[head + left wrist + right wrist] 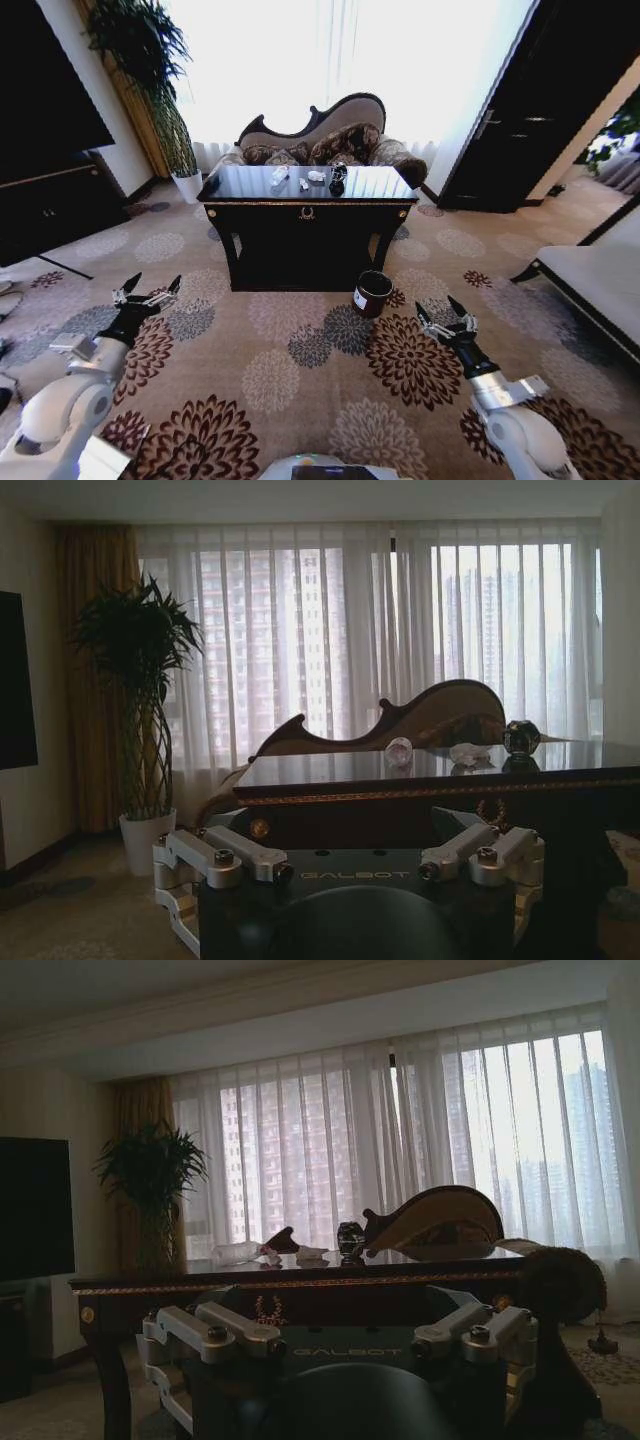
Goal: Move to the front of the table and place the trash on the table into the trash bin.
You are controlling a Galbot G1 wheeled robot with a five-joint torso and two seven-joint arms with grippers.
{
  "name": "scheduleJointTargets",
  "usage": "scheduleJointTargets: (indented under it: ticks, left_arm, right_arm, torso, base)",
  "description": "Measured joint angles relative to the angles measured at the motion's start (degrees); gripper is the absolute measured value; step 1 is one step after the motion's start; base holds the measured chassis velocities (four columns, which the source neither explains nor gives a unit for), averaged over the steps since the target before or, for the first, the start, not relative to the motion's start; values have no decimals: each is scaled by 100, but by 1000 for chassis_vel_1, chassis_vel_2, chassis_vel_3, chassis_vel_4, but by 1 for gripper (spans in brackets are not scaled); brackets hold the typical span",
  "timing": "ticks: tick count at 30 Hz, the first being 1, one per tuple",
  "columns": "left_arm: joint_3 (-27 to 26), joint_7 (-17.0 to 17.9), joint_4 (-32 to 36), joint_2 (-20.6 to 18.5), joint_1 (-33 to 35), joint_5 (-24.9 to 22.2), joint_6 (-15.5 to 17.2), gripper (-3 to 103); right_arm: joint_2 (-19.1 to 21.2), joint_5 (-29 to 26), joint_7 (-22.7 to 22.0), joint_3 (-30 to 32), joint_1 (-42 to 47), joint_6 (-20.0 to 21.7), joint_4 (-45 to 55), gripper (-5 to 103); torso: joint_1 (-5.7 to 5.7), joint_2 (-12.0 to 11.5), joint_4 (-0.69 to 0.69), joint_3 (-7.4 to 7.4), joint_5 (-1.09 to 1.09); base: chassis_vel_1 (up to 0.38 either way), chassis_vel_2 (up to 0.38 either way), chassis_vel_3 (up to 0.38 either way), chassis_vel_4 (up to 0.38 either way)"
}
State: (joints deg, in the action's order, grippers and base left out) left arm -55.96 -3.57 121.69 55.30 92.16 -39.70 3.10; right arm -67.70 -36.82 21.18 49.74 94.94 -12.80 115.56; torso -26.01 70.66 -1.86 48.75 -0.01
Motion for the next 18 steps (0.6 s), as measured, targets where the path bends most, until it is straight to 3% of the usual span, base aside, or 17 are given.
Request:
scheduleJointTargets:
  ticks: [18]
  left_arm:
    - [6,33,-21,7,61,141,-52,100]
  right_arm:
    - [-27,12,8,-13,-15,-7,-4,100]
  torso:
    - [0,0,0,0,0]
  base:
    - [0,0,0,0]
